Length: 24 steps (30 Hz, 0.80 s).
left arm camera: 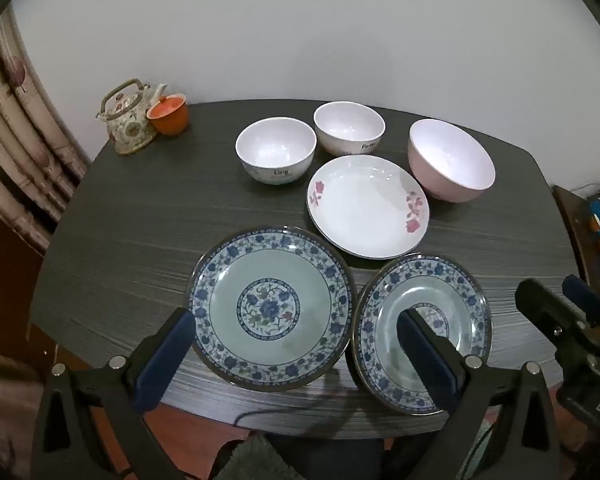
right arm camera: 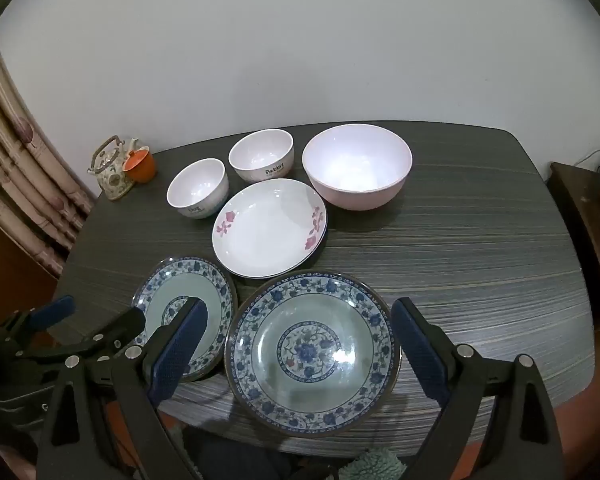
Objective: Organize plates and bowls
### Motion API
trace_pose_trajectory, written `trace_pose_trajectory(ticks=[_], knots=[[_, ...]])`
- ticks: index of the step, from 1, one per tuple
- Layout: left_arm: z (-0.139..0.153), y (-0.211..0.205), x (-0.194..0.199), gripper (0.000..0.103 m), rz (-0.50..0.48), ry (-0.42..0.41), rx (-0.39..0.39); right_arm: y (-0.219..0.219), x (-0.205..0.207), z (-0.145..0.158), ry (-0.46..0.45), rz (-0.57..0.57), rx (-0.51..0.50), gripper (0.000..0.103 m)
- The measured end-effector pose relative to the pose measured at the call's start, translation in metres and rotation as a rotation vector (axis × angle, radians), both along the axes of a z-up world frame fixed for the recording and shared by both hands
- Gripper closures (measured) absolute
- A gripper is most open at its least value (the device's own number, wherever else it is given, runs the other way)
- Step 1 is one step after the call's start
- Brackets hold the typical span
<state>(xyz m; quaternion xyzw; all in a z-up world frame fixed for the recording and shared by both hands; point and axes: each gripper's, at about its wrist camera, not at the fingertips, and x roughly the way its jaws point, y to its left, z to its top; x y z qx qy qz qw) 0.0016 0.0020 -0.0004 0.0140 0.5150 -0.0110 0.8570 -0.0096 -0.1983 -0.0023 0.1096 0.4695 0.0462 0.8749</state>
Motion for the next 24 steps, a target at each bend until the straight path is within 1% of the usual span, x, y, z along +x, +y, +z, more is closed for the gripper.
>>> trace_pose_trajectory(ticks=[1, 6, 9, 14, 24], knots=[[-0.0055, 0.0095, -0.0010, 0.001, 0.005, 0.002, -0.026, 0.0007, -0.0001, -0.0002, 0.002, 0.001, -0.005, 0.012], [-0.0140, 0.0144, -0.0085, 0.001, 0.002, -0.004, -0.012, 0.0030, -0.0007, -0.0014, 0.008, 0.005, 0.008, 0.012], [-0.0088, 0.0107, -0.0051, 0.001, 0.012, 0.009, -0.003, 0.0030, -0.0003, -0.0023, 0.009, 0.007, 0.009, 0.012], [-0.0081, 0.0083, -0.0041, 0.001, 0.012, 0.017, 0.002, 0.0044, -0.0004, -0.0045, 0.014, 0.005, 0.006, 0.012], [-0.0081, 0.0075, -0.0072, 0.001, 0.009, 0.013, 0.015, 0.0062, -0.0030, -0.0023, 0.013, 0.004, 0.005, 0.012]])
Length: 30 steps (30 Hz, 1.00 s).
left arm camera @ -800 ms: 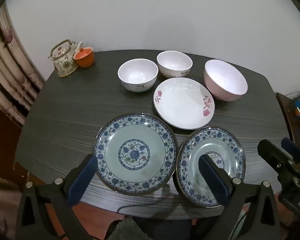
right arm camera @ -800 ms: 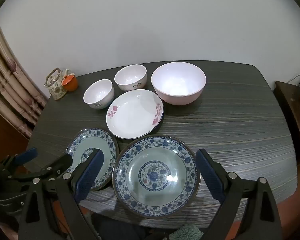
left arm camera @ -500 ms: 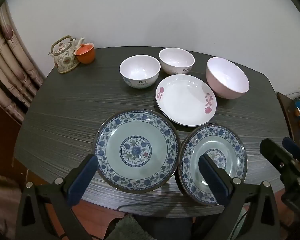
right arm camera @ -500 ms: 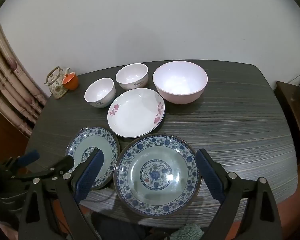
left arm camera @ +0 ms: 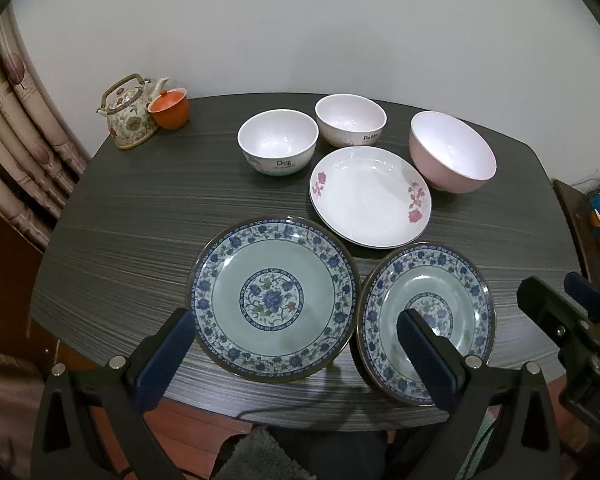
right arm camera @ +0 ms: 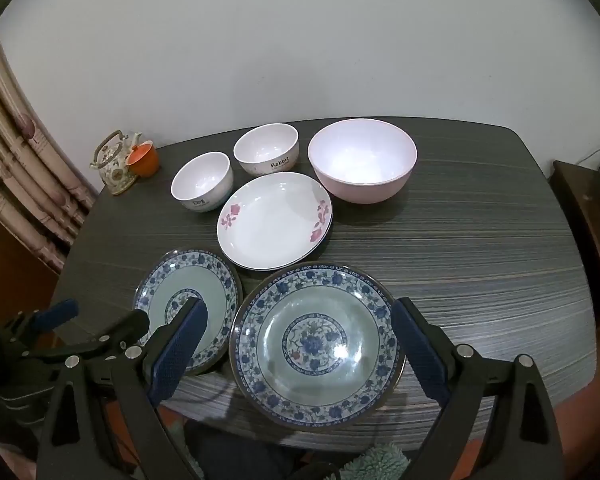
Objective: Organize plates and bowls
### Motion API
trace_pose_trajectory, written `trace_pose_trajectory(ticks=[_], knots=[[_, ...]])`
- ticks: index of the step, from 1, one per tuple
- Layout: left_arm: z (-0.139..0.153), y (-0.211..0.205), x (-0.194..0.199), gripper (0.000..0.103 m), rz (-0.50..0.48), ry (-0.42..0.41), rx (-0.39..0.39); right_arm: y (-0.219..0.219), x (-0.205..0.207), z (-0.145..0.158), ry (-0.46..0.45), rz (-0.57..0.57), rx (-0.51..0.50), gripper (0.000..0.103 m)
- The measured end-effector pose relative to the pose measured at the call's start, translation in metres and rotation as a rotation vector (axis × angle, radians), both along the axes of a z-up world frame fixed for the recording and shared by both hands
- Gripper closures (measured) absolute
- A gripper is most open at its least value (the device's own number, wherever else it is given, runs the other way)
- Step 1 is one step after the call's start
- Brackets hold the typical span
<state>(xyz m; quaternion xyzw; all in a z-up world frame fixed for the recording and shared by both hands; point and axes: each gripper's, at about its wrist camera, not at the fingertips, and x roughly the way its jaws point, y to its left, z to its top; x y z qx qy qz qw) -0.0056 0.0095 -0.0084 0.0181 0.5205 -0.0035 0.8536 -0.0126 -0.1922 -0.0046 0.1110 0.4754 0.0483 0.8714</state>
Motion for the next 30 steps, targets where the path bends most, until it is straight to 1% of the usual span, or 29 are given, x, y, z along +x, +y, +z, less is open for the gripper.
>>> trace_pose_trajectory(ticks=[30], knots=[[-0.0057, 0.0043, -0.0007, 0.001, 0.010, 0.008, -0.004, 0.0000, -0.0033, -0.0025, 0.006, 0.003, -0.001, 0.012]])
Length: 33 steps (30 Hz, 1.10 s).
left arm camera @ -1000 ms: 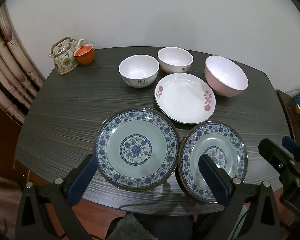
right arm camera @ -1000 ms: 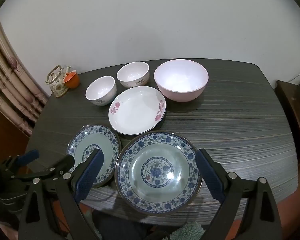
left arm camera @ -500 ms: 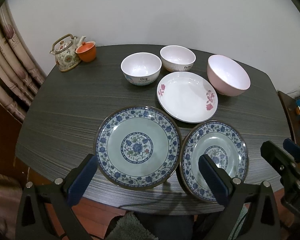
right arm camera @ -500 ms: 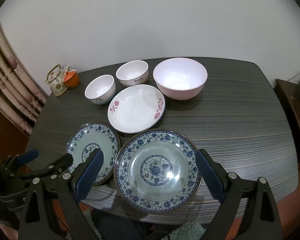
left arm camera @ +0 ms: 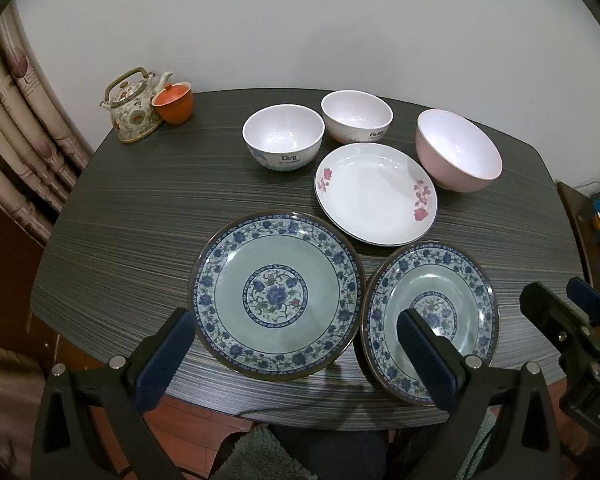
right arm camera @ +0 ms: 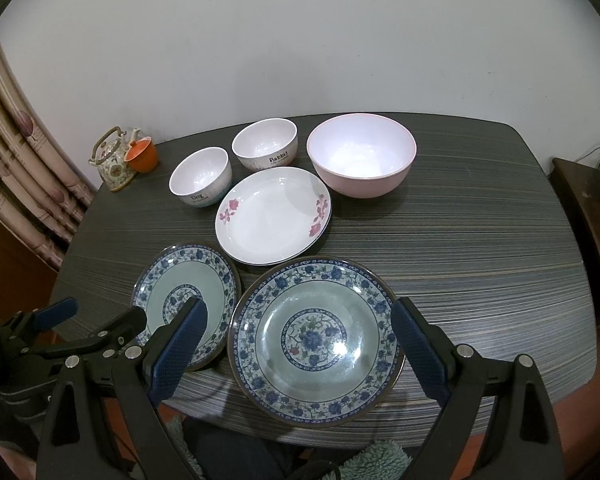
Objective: Organize plates and bowls
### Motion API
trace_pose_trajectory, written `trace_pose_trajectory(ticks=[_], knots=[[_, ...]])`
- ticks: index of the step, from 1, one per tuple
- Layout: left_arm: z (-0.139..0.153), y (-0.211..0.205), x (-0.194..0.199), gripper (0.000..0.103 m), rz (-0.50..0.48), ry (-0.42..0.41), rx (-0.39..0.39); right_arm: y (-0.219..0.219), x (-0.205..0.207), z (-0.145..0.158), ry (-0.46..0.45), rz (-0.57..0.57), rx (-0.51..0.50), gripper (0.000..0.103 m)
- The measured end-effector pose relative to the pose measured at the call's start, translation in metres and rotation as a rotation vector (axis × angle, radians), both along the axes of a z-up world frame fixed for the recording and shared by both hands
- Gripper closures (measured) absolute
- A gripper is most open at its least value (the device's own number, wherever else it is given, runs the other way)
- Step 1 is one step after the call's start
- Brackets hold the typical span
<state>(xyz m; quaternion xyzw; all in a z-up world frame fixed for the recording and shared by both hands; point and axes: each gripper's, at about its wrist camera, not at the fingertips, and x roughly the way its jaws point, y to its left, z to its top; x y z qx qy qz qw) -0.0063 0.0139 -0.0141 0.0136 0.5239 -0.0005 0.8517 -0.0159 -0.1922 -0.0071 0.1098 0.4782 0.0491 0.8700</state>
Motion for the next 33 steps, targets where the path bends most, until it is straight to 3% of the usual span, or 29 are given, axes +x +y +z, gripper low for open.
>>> trace_pose_trajectory(ticks=[33], knots=[[-0.0100, 0.0040, 0.0017, 0.001, 0.012, 0.028, -0.013, 0.0063, 0.0004, -0.0104, 0.034, 0.009, -0.005, 0.012]])
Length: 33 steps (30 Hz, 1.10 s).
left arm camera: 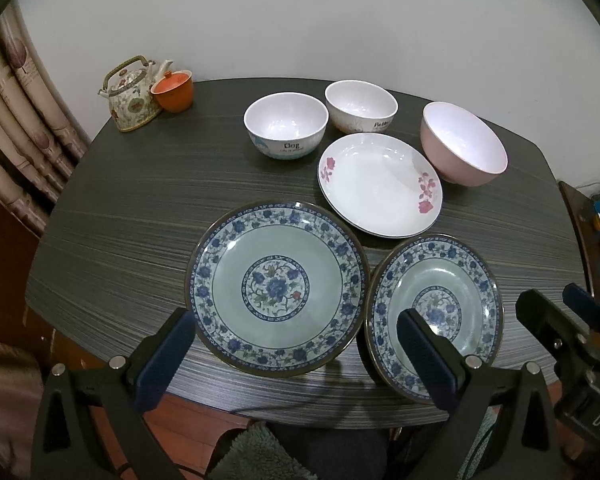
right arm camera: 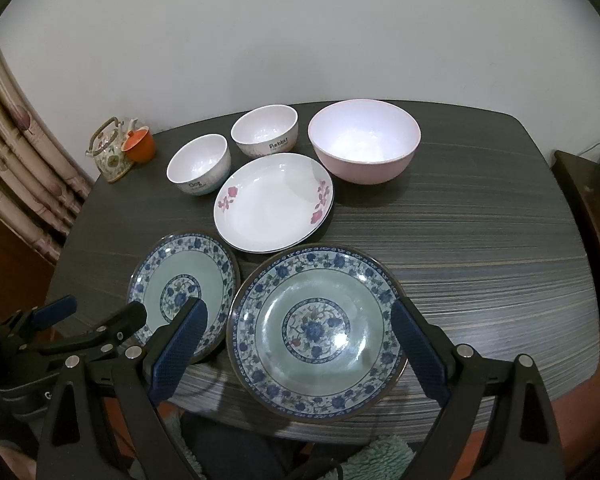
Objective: Organize plates and bowls
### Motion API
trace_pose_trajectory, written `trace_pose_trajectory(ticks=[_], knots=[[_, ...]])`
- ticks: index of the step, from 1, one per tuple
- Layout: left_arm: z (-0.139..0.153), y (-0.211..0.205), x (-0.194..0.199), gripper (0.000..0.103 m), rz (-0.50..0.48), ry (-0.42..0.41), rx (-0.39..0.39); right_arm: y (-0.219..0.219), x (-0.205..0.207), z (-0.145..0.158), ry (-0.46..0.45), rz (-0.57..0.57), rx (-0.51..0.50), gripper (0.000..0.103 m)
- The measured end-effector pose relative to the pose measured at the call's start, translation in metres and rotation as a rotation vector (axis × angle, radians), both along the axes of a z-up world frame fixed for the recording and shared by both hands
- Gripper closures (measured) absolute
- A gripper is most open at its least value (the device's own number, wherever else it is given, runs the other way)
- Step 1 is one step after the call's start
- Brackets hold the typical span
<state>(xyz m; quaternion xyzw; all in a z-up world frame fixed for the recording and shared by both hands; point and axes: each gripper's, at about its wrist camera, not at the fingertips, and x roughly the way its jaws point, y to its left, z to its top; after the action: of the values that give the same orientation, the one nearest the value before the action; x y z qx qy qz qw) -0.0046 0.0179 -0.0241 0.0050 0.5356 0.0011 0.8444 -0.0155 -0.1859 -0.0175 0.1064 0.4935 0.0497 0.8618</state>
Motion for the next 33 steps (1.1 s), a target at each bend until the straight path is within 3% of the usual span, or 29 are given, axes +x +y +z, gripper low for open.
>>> trace_pose_trajectory(ticks=[11, 22, 28, 31, 33], knots=[[-0.004, 0.004, 0.002, 0.001, 0.000, 0.005, -0.015, 0.002, 0.002, 0.000, 0.009, 0.005, 0.000, 0.012], [-0.019, 0.028, 0.009, 0.001, 0.045, 0.059, -0.102, 0.003, 0.006, -0.005, 0.005, 0.043, 0.053, 0.018], [-0.031, 0.058, 0.016, 0.001, 0.113, 0.090, -0.175, 0.003, 0.016, -0.016, 0.029, 0.082, 0.141, 0.020], [-0.037, 0.078, 0.020, 0.002, 0.156, 0.095, -0.224, 0.004, 0.023, -0.026, 0.058, 0.105, 0.210, 0.033], [-0.042, 0.092, 0.022, 0.008, 0.184, 0.097, -0.265, 0.005, 0.029, -0.033, 0.079, 0.118, 0.252, 0.036]])
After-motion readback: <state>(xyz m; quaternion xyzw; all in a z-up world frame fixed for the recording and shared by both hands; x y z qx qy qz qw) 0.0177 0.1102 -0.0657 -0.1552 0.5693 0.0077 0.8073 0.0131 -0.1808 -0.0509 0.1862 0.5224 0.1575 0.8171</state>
